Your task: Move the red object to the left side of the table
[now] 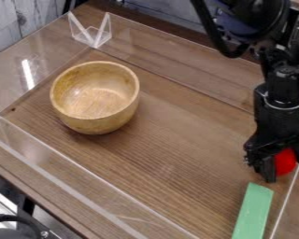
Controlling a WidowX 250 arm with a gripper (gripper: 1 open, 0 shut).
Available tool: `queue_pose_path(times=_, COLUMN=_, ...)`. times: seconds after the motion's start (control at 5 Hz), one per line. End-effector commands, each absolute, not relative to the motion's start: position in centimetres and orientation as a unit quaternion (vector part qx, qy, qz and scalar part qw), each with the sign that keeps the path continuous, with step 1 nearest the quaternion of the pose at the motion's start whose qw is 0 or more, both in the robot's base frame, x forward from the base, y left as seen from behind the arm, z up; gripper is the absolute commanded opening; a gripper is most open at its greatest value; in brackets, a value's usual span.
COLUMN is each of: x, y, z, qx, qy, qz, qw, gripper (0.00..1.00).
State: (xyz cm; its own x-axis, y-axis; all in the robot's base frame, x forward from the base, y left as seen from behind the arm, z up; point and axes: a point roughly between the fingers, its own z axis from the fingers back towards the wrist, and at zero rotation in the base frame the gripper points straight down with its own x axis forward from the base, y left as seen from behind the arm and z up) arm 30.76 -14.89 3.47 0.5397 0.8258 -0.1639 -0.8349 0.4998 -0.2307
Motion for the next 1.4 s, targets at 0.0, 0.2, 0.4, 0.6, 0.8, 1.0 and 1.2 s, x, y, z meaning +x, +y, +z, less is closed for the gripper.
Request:
queue_pose_path(times=0.0, x=31.3, y=-14.4, z=6.2, qx=-0.170, qy=-0.003, qz=0.486, qw=0.857, gripper=1.00)
queue_pose_path(times=0.2, x=31.3, y=-14.2, z=7.2, qx=-0.182, qy=-0.005, qz=0.493, qw=0.851, gripper=1.00)
queue_pose_path(times=0.4, x=32.1, y=-15.2, z=7.6, qx=-0.189, qy=-0.010, qz=0.504, qw=0.842, gripper=1.00)
queue_pose_path(times=0.6, x=32.8, y=-15.7, z=7.6, qx=-0.189, qy=-0.014, qz=0.517, qw=0.835, gripper=1.00)
queue_pose_path(times=0.8, x=33.8, y=-14.8, z=7.3, qx=-0.184, qy=-0.012, qz=0.505, qw=0.843, gripper=1.00)
queue_pose_path(times=1.0, x=34.8, y=-13.9, z=7.0, qx=-0.179, qy=-0.010, qz=0.492, qw=0.852, gripper=1.00)
queue_pose_path(times=1.2, x=35.7, y=-13.9, z=6.7, qx=-0.177, qy=-0.016, qz=0.505, qw=0.845, gripper=0.00)
